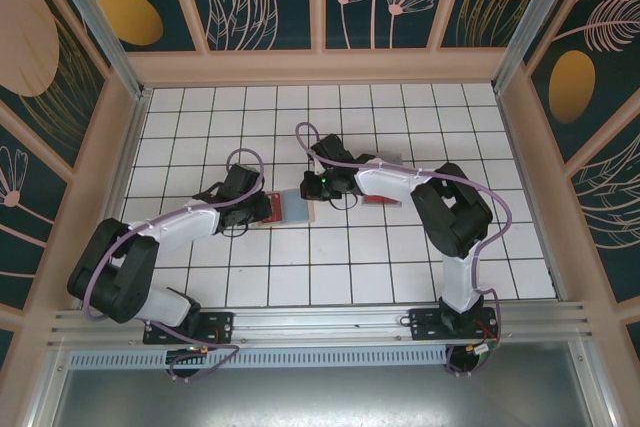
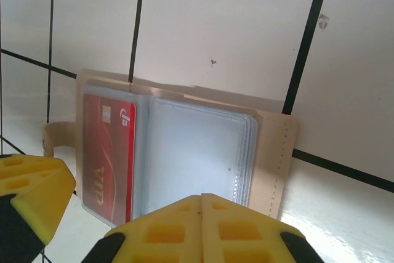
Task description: Take the credit cards out of the card holder
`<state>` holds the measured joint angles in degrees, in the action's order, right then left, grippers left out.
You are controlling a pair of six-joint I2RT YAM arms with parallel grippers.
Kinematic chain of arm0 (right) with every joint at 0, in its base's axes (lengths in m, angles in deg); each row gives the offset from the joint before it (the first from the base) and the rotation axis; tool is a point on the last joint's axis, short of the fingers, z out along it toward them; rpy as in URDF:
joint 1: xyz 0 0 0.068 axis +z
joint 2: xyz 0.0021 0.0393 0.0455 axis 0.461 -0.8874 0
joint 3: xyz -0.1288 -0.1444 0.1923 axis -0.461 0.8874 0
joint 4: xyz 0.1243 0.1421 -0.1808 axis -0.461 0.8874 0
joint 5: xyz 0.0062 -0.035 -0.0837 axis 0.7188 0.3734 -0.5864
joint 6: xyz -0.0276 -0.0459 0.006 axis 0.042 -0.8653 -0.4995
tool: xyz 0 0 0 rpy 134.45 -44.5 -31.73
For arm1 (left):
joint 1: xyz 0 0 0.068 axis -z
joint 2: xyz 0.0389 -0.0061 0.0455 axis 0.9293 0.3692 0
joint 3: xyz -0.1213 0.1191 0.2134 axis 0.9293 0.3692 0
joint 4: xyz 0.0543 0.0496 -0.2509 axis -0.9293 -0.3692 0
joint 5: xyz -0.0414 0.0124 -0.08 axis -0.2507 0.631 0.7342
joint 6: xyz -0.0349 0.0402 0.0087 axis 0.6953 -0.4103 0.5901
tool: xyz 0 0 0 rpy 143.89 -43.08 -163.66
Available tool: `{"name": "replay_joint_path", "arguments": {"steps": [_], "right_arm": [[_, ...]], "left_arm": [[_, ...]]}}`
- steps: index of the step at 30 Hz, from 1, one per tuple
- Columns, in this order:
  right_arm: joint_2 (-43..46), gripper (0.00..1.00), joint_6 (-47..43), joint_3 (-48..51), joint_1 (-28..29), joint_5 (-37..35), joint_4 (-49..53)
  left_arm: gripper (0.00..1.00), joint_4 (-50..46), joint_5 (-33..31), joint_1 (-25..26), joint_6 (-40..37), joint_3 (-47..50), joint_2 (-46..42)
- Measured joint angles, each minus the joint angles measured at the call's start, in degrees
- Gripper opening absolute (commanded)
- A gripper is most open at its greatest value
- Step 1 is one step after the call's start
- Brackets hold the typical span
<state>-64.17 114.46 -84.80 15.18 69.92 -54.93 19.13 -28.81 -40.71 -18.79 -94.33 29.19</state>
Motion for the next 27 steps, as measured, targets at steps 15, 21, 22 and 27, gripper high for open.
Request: {"name": "replay_joint_path", "arguments": {"steps": [15,21,22,27], "right_arm": [[-6.34,0.11,1.16,-5.97,0.39,12.46,-2.54],[-9.14,0.11,1.62,-5.99,0.37,15.54,-2.47],[-9.38,0.11,1.77,-6.01,0.37,16.13,-2.47],[-11.02,0.13,2.34,-7.13,0.37,18.6,-2.51]], "left_arm": [[0.06,-0.57,-1.29,-0.68,0.66,0.0,2.69],[0.06,-0.31,-0.96,-0.7,0.85,0.2,2.69],[0.06,-0.17,-0.94,-0.7,0.87,0.22,2.69],[0.06,0.13,-0.79,-0.72,1.05,0.35,2.69]]}}
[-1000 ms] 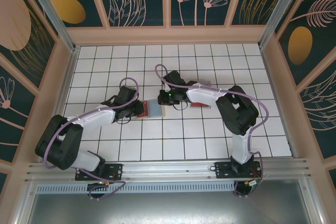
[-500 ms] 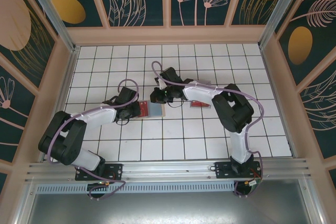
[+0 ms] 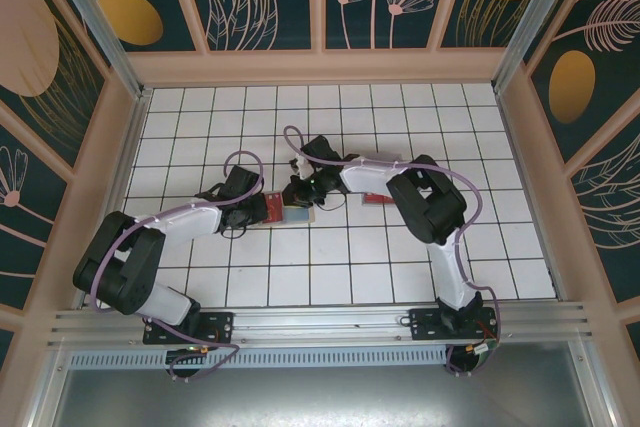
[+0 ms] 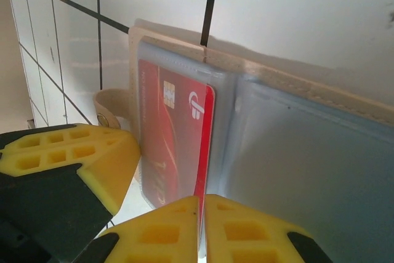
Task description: Take the credit cards out of the card holder
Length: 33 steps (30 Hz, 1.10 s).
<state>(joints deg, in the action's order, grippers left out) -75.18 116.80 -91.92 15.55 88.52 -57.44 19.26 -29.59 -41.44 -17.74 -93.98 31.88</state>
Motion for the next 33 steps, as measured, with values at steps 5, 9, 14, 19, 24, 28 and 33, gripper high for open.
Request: {"name": "replay_joint_path", "arguments": {"steps": [5,9,14,19,24,28,33], "right_arm": [[-0.15,0.13,0.02,-0.28,0.0,1.09,0.02],[-0.42,0.13,0.02,-0.81,0.0,1.51,0.02],[-2.03,0.14,0.0,-1.64,0.02,2.1,0.13],[-2.62,0.15,-0.04,-2.19,0.02,2.36,0.66],[-2.62,0.17,-0.24,-2.21,0.02,2.4,0.74],[-2.62,0.17,-0.37,-2.21,0.02,2.27,0.9],[-2.62,0.16,-0.48,-2.27,0.02,1.49,1.81]], "left_arm": [[0.06,0.44,0.11,0.0,0.0,0.17,0.0],[0.06,0.68,0.37,0.0,0.0,0.2,0.02],[0.05,0.81,0.74,-0.02,0.0,0.2,0.09],[0.05,0.81,0.76,-0.02,0.0,0.2,0.11],[0.05,0.81,0.76,-0.02,0.0,0.2,0.11],[0.05,0.81,0.74,-0.02,0.0,0.2,0.15],[0.05,0.83,0.74,-0.02,0.0,0.2,0.2]]}}
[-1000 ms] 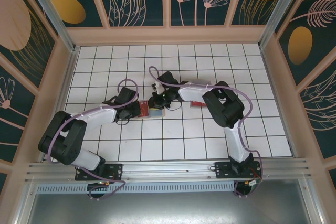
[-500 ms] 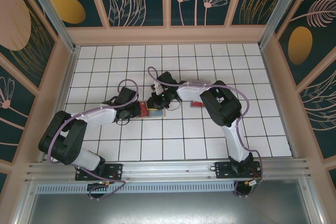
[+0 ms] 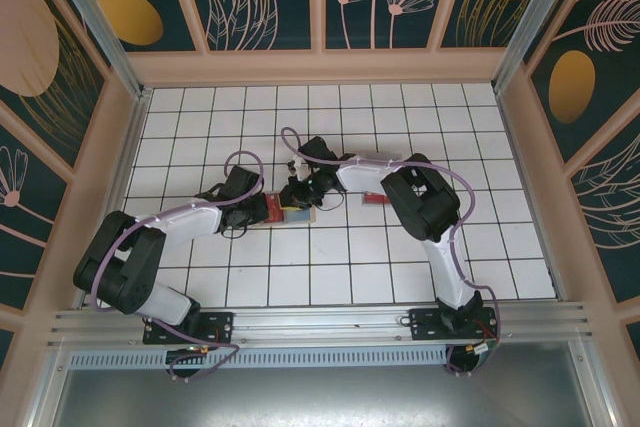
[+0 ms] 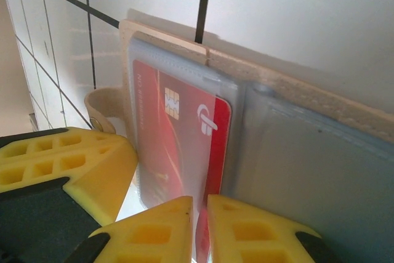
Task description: Take the credit cards out of the card holder
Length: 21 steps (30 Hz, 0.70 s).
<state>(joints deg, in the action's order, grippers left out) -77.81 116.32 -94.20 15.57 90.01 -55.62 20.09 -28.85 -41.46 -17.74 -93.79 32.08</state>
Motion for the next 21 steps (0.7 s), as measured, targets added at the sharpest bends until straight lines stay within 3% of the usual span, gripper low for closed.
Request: {"name": "replay_joint_path", "arguments": {"steps": [13,21], "right_arm": [[0.04,0.15,-1.55,-1.29,0.09,-2.05,2.95],[0.39,0.21,-2.1,-1.86,0.04,-2.03,3.76]], "left_arm": [[0.04,0.2,0.02,0.0,0.0,0.0,0.15],[0.04,0.26,0.13,0.0,0.0,0.0,0.17]]}}
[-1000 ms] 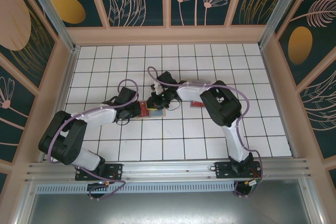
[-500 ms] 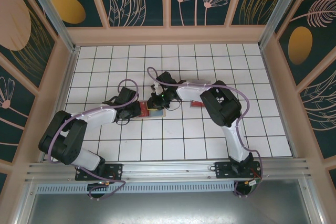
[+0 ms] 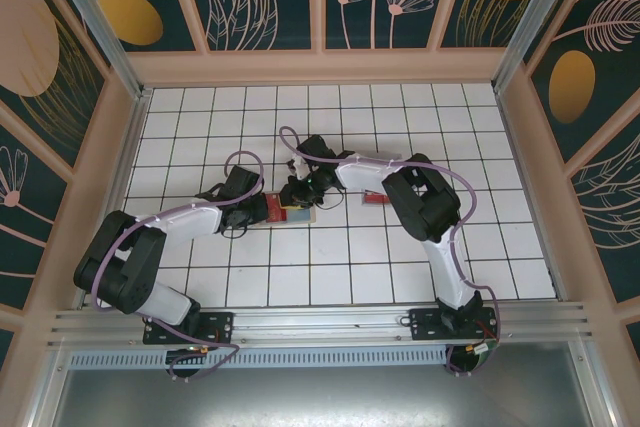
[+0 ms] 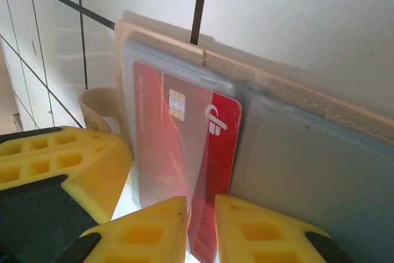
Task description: Take the credit cards out of the card holder
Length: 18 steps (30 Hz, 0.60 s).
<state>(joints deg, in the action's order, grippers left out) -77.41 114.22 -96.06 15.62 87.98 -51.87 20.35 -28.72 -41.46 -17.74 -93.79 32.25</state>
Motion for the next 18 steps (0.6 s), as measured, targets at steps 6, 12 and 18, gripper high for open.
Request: {"name": "replay_joint_path", "arguments": {"steps": [6,12,18], "right_arm": [[0.39,0.24,0.2,0.15,-0.17,-0.07,-0.07],[1.97,0.24,0.81,1.2,-0.35,-0.7,-0.15],[3.32,0.24,1.11,1.92,-0.52,-0.9,-1.05]], "left_arm": [[0.04,0.15,0.04,0.0,0.0,0.0,0.09],[0.04,0.15,0.04,0.0,0.0,0.0,0.09],[0.03,0.15,0.04,0.0,0.0,-0.02,0.15]]}}
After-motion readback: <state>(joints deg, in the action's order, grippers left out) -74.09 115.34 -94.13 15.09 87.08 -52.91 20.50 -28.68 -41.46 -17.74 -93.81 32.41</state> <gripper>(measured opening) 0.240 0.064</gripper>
